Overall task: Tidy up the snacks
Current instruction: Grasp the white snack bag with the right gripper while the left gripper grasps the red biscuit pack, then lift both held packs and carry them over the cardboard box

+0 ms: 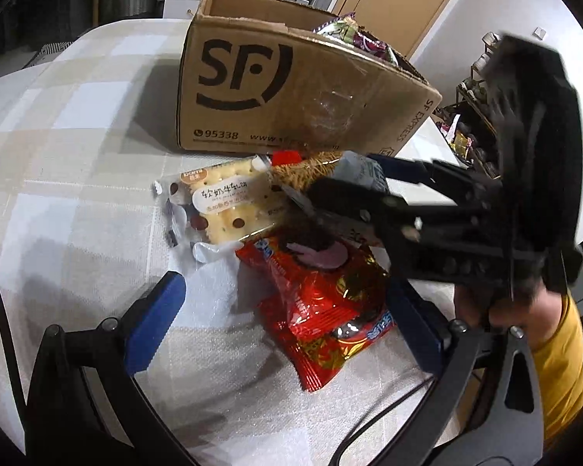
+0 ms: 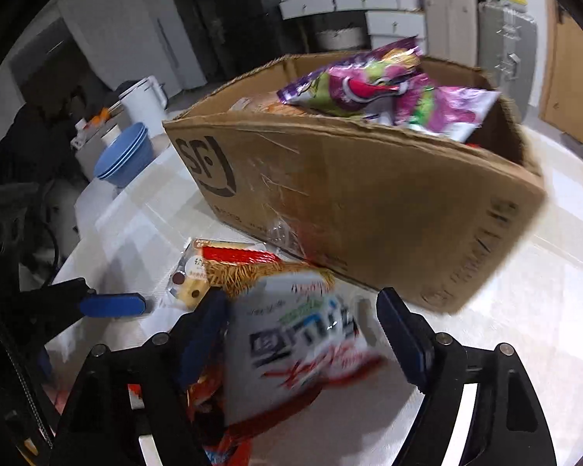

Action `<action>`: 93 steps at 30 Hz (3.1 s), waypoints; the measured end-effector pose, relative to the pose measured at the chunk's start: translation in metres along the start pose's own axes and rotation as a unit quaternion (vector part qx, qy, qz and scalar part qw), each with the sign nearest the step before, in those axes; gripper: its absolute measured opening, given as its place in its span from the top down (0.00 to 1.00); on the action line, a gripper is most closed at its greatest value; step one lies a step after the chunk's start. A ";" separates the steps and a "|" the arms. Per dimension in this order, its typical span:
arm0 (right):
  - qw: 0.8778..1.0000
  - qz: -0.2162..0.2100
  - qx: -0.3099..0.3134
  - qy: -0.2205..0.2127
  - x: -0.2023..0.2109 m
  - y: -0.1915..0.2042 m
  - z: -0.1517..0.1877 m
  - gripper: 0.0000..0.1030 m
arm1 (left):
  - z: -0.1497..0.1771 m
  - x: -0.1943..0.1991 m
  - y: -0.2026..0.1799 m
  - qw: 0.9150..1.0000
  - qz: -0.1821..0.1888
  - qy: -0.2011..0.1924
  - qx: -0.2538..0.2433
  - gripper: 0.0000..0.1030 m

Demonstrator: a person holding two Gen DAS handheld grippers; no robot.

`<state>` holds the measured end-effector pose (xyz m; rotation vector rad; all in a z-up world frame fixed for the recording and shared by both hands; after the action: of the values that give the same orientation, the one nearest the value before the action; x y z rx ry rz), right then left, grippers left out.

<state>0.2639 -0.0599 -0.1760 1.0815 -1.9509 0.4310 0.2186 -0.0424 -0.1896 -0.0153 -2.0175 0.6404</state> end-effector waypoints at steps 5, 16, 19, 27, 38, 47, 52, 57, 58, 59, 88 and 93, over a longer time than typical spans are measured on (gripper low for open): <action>0.999 -0.037 -0.022 0.022 -0.016 0.004 0.003 0.32 | 0.000 -0.001 0.006 1.000 -0.001 0.002 0.001 0.01; 0.996 -0.015 -0.075 -0.047 0.025 0.010 0.022 0.47 | 0.002 0.005 0.016 1.000 0.009 0.007 0.007 0.01; 0.992 0.009 -0.092 -0.082 0.051 0.010 0.031 0.47 | 0.004 0.008 0.014 1.000 0.014 0.009 0.010 0.01; 0.977 0.001 -0.143 -0.157 0.086 0.008 0.060 0.47 | -0.005 -0.005 0.001 1.000 0.006 0.015 0.016 0.02; 0.962 -0.023 -0.186 -0.197 0.093 0.000 0.079 0.47 | 0.004 -0.014 0.008 0.998 -0.016 0.044 0.029 0.56; 0.955 -0.033 -0.201 -0.216 0.099 -0.004 0.081 0.47 | 0.015 0.004 0.021 0.999 -0.027 0.028 0.010 0.60; 0.951 -0.034 -0.216 -0.220 0.100 -0.011 0.083 0.47 | 0.022 0.030 0.025 0.999 -0.040 0.016 -0.005 0.60; 0.952 -0.020 -0.208 -0.222 0.114 0.001 0.084 0.47 | 0.023 0.060 0.018 0.999 -0.033 -0.010 -0.022 0.60; 0.952 -0.021 -0.208 -0.224 0.118 0.006 0.084 0.47 | 0.022 0.066 0.016 0.999 -0.031 -0.015 -0.024 0.60; 0.951 -0.021 -0.207 -0.228 0.124 0.013 0.083 0.47 | 0.023 0.072 0.014 0.999 -0.030 -0.022 -0.027 0.60; 0.962 0.091 -0.155 -0.208 0.191 0.110 0.045 0.47 | 0.032 0.226 0.023 0.990 0.002 -0.123 -0.075 0.60; 0.962 0.108 -0.129 -0.215 0.208 0.095 0.018 0.47 | -0.005 0.238 0.023 0.986 -0.006 -0.142 -0.085 0.60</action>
<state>0.1204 -0.1265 -0.0101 0.8449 -2.4420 0.0478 0.0933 0.0440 -0.0046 -0.0142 -2.3410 0.4808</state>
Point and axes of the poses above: each gripper's, at about its wrist camera, not at the fingertips, and x roughly against the way its jaws point, y to its left, z to its underside, the point moved 9 cm from there along -x, roughly the way its jaws point, and after that the axes turned 15 degrees about x, right-handed, at the moved point
